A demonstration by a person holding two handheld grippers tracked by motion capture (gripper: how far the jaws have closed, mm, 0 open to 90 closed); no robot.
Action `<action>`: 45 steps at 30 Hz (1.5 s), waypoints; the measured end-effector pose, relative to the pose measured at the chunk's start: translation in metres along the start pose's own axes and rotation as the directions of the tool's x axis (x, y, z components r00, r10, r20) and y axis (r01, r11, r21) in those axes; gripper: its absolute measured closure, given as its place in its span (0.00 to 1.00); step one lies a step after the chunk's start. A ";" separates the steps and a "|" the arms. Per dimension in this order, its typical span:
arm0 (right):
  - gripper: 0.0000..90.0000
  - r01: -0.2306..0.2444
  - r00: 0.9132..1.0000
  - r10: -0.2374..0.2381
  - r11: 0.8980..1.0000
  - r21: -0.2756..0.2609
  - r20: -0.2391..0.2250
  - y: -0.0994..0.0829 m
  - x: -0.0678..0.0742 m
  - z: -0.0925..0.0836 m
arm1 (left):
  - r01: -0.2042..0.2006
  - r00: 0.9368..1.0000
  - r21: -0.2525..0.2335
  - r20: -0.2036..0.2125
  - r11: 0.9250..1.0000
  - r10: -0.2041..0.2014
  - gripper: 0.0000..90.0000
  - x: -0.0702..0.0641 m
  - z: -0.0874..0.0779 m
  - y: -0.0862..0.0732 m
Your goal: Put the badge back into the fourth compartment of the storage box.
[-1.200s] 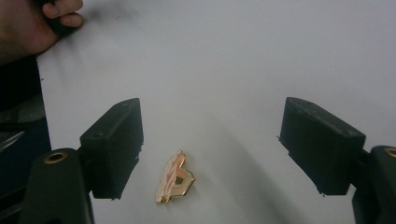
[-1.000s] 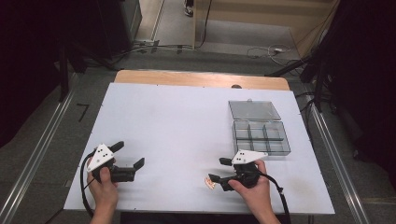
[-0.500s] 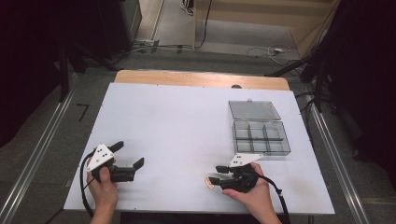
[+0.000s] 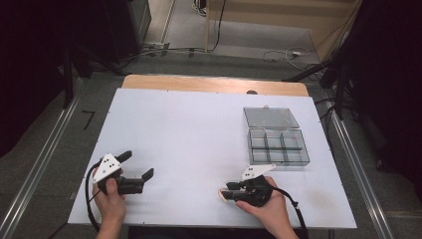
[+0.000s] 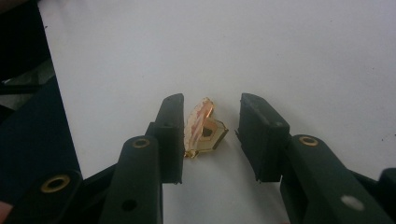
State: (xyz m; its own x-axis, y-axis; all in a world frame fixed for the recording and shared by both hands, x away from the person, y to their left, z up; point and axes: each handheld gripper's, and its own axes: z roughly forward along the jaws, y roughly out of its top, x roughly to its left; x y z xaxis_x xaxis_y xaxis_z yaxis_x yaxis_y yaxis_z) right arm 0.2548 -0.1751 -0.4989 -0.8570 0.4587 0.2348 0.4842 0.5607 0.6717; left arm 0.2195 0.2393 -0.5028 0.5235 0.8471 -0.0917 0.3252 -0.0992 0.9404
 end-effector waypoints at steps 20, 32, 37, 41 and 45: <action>0.70 0.000 1.000 0.000 1.000 0.028 0.009 -0.002 -0.001 0.003 | -0.002 1.000 0.003 0.001 1.000 0.002 0.00 0.000 0.001 0.000; 0.76 0.023 1.000 -0.023 0.999 0.047 0.002 -0.002 0.002 0.004 | -0.005 1.000 0.005 0.001 1.000 0.005 0.00 0.000 0.001 0.000; 0.78 0.015 1.000 -0.015 0.999 0.047 -0.009 -0.002 0.001 0.004 | -0.003 1.000 0.005 0.001 1.000 0.003 0.00 0.000 0.001 0.000; 0.79 0.020 1.000 -0.019 0.999 0.048 -0.015 -0.002 0.002 0.004 | -0.003 1.000 0.005 0.001 1.000 0.003 0.00 0.000 0.001 0.000; 0.83 0.025 1.000 -0.025 0.999 0.043 -0.018 -0.001 0.003 0.003 | -0.004 1.000 0.006 0.000 1.000 0.004 0.00 0.000 0.001 0.000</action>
State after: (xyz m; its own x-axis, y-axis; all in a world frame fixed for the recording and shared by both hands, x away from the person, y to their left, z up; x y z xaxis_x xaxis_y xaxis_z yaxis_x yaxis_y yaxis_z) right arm 0.2522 -0.1722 -0.5013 -0.8717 0.4323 0.2309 0.4695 0.6013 0.6466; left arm 0.2200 0.2386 -0.5031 0.5250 0.8466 -0.0879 0.3279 -0.1059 0.9387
